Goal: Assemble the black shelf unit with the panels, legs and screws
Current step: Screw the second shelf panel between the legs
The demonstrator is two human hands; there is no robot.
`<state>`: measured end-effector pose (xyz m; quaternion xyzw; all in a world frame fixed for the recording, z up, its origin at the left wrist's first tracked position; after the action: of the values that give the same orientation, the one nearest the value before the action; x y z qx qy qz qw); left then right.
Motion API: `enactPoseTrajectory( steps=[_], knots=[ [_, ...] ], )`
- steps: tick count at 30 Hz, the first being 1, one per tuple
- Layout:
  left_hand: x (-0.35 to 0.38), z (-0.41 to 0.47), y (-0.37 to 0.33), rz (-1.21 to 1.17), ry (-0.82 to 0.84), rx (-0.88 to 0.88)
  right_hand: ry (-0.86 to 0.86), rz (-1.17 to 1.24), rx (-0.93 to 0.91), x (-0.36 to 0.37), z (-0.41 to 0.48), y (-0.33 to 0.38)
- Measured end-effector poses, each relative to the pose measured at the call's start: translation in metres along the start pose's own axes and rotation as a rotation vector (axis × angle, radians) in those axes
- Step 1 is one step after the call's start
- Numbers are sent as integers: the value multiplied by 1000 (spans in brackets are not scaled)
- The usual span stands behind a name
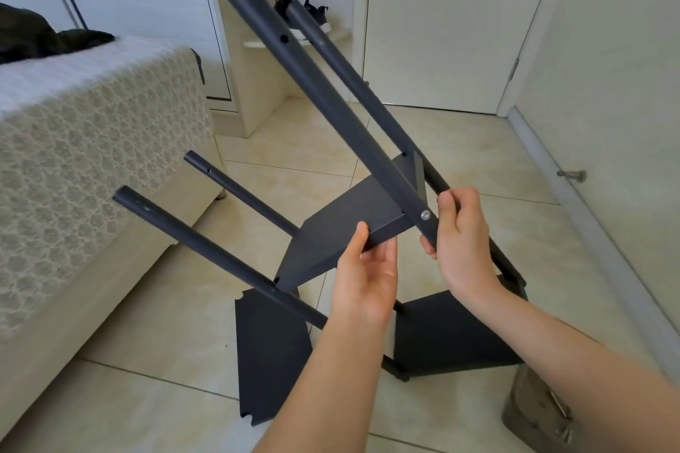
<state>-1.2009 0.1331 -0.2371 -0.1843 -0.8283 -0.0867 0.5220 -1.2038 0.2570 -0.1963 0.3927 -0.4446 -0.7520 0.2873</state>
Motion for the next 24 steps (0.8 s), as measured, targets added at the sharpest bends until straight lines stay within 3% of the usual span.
enactPoseTrajectory(
  steps=[14,24],
  knots=[
    [-77,-5,-41,-221,-40,6,187,-394,-120,69,-36,4],
    [-125,-5,-78,-279,-107,61,360,-546,-127,123,-60,0]
  ],
)
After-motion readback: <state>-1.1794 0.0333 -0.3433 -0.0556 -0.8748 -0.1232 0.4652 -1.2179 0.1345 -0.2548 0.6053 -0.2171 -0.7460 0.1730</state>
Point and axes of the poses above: each hand's wrist, its own z-axis towards the middle knuckle, its own x-axis out of the palm, y = z × x, the point moved 5 cm from there along z, towards the middle knuckle, and after that the axes turned 1 degree about y, right-handed, at the moved point
